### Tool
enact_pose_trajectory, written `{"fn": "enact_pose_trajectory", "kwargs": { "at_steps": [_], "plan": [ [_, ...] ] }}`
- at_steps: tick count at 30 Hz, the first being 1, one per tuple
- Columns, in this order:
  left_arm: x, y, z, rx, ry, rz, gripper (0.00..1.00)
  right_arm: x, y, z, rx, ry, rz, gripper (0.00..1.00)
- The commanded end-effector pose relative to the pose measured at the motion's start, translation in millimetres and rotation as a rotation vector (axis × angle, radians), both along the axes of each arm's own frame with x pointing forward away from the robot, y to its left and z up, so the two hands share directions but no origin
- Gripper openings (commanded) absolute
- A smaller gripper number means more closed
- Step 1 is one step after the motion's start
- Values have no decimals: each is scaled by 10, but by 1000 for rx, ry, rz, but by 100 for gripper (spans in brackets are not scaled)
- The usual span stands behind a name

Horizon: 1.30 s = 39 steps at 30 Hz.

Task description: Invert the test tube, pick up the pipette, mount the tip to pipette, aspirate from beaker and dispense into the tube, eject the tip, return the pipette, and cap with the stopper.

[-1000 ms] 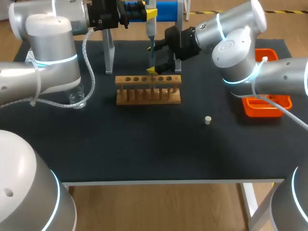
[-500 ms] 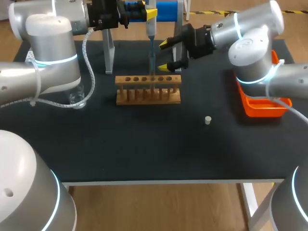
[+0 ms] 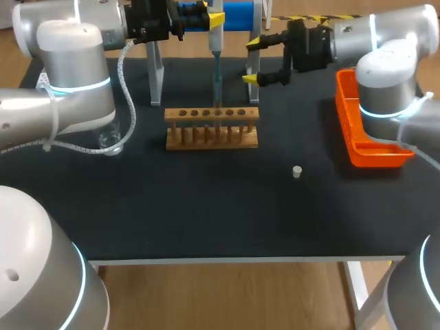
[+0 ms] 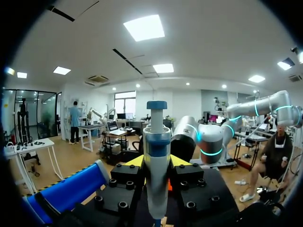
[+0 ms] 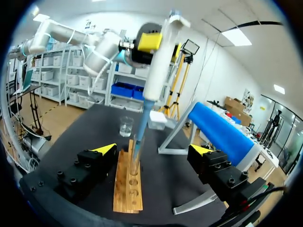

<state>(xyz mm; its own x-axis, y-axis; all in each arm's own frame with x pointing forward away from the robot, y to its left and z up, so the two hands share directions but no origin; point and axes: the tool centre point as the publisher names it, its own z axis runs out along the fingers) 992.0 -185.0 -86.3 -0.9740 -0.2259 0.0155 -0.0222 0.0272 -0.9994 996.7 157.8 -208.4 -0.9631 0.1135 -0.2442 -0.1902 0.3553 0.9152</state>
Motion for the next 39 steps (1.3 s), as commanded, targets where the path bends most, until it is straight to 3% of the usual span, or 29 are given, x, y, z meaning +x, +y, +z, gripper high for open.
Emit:
{"fn": "enact_pose_trajectory", "kwargs": {
  "at_steps": [1,10,19,20,22,23,25,26,39],
  "plan": [
    [9,2,6,1,1,-2,0,-118,-191,255,25,-8,-11,100],
    [9,2,6,1,1,-2,0,-146,-307,829,108,-10,-41,100],
    [9,2,6,1,1,-2,0,-136,-197,1343,116,-45,-34,100],
    [9,2,6,1,1,-2,0,-126,-188,1387,121,-45,-39,92],
    [9,2,6,1,1,-2,0,-104,-168,1472,136,-37,-36,47],
    [9,2,6,1,1,-2,0,-90,-156,1511,143,-33,-38,38],
    [9,2,6,1,1,-2,0,-72,-129,1583,149,-32,-39,9],
    [9,2,6,1,1,-2,0,-68,-112,1614,153,-31,-39,0],
    [9,2,6,1,1,-2,0,-25,99,1920,215,41,-11,0]
  ]
}}
